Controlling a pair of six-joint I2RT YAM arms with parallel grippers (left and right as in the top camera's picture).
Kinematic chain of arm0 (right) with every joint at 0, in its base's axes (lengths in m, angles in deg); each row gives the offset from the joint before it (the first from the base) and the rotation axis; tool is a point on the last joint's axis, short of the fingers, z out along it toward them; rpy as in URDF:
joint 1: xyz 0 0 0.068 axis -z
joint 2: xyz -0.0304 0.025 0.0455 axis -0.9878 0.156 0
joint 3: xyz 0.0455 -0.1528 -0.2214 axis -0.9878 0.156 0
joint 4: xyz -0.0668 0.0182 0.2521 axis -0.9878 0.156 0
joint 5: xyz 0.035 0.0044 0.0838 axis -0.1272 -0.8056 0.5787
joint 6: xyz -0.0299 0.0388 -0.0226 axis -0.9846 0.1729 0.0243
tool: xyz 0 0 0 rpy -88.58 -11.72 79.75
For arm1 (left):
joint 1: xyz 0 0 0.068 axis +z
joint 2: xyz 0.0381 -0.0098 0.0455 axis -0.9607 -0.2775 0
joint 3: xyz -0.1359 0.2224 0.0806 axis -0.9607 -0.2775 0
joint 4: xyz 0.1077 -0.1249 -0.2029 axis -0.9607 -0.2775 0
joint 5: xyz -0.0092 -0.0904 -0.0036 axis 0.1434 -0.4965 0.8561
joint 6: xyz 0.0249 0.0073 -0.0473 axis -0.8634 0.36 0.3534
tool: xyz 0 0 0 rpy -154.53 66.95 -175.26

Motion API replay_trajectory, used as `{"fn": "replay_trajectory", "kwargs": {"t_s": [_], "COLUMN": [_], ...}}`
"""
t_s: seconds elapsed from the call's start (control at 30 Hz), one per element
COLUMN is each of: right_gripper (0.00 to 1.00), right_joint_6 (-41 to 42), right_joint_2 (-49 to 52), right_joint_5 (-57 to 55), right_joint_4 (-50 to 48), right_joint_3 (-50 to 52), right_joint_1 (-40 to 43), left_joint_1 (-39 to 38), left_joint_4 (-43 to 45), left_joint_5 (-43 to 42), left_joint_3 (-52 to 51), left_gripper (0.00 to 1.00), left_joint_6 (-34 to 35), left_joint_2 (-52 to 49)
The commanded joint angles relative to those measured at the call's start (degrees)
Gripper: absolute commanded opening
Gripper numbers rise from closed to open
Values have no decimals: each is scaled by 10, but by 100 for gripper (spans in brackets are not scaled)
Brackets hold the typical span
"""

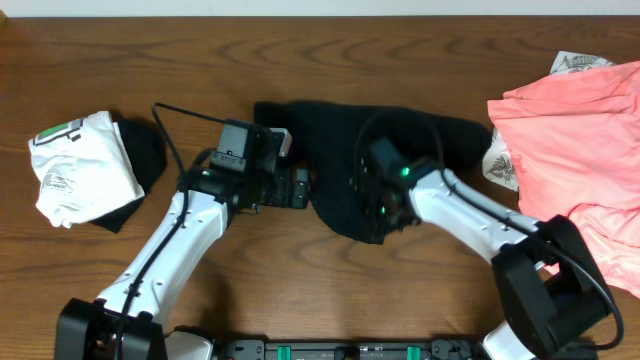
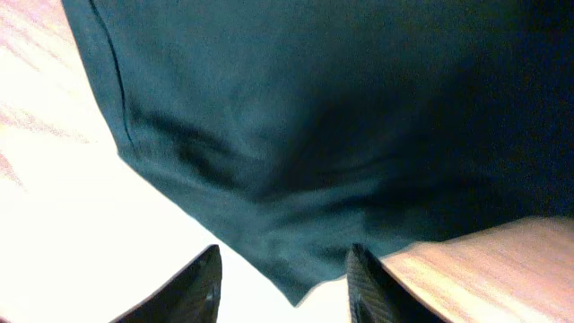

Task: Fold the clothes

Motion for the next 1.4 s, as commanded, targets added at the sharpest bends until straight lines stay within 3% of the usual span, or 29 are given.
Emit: {"fn": "replay_trajectory", "kwargs": {"t_s": [0.0, 0.3, 0.9, 1.27, 1.37], "right_gripper": [46, 46, 44, 43, 43], "right_joint_6": [-20, -19, -19, -19, -19], "right_joint_2": [-27, -42, -42, -42, -42], "right_joint_5": [-55, -67, -68, -68, -68], "right_joint_4": [34, 71, 106, 105, 109], "right_joint_3": [-82, -139, -139, -139, -139], "right_joint_1": [24, 62, 72, 72, 72], "left_joint_1": [-17, -44, -59, -113, -119], "left_joint_4": [-1, 0, 37, 89, 96], "left_joint_5": [-8, -7, -8, -9, -7], "left_joint_3": [6, -22, -24, -24, -24], "left_gripper": [98, 98, 99, 82, 71], "left_joint_6": [58, 264, 289, 296, 300], "left_joint_2": [8, -5, -191, -213, -213]}}
